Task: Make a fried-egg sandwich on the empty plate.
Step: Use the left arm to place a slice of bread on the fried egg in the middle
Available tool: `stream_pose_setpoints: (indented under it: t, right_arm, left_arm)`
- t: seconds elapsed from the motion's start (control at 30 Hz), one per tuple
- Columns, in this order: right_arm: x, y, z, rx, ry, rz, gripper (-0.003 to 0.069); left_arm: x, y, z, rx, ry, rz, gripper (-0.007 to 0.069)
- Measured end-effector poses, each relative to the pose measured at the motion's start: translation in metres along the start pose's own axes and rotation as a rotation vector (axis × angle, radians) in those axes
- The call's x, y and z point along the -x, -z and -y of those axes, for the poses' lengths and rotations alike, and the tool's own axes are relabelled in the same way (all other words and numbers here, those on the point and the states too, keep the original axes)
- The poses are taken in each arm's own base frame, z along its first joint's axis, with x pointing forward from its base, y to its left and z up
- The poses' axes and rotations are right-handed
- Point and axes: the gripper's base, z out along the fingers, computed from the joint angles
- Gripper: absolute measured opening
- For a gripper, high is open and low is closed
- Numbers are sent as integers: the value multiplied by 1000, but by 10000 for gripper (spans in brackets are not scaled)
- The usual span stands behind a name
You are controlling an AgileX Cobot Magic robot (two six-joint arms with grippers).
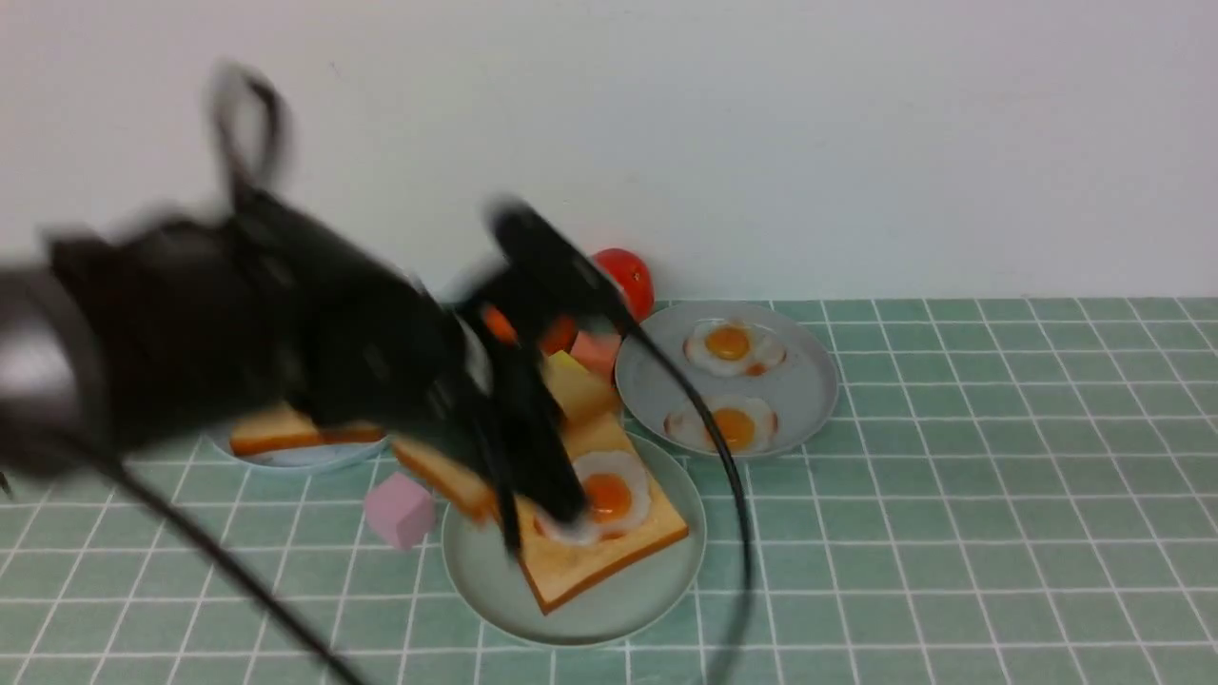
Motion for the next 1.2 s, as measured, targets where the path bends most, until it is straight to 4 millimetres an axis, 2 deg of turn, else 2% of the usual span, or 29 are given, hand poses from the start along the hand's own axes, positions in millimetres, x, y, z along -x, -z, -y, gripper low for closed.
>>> stream_pose_setpoints:
  t: [0.03,0.17,0.37,0.77,0.9,1.03,1.2]
  right_arm:
    - [0,0,0,0,0,2,11]
    - [0,0,-1,8,-4,3,13]
    - [-1,0,-3,31,-17,-10,14]
    - [-2,0,-5,54,-29,-19,14]
    - [-3,0,-5,59,-31,-28,14]
    - [-4,0,-6,70,-36,-41,14]
    - [-5,0,-7,76,-38,-58,14]
  left_arm:
    - [-3,-9,18,-24,-69,-9,24]
    - [-6,-29,34,-38,-165,-20,24]
    - [-7,-51,38,-33,-237,7,24]
    - [-11,-67,42,-45,-250,3,46]
    - [-11,-67,42,-44,-252,3,124]
    - [-11,-67,42,-44,-252,2,264]
    - [-12,-67,42,-45,-252,-4,377]
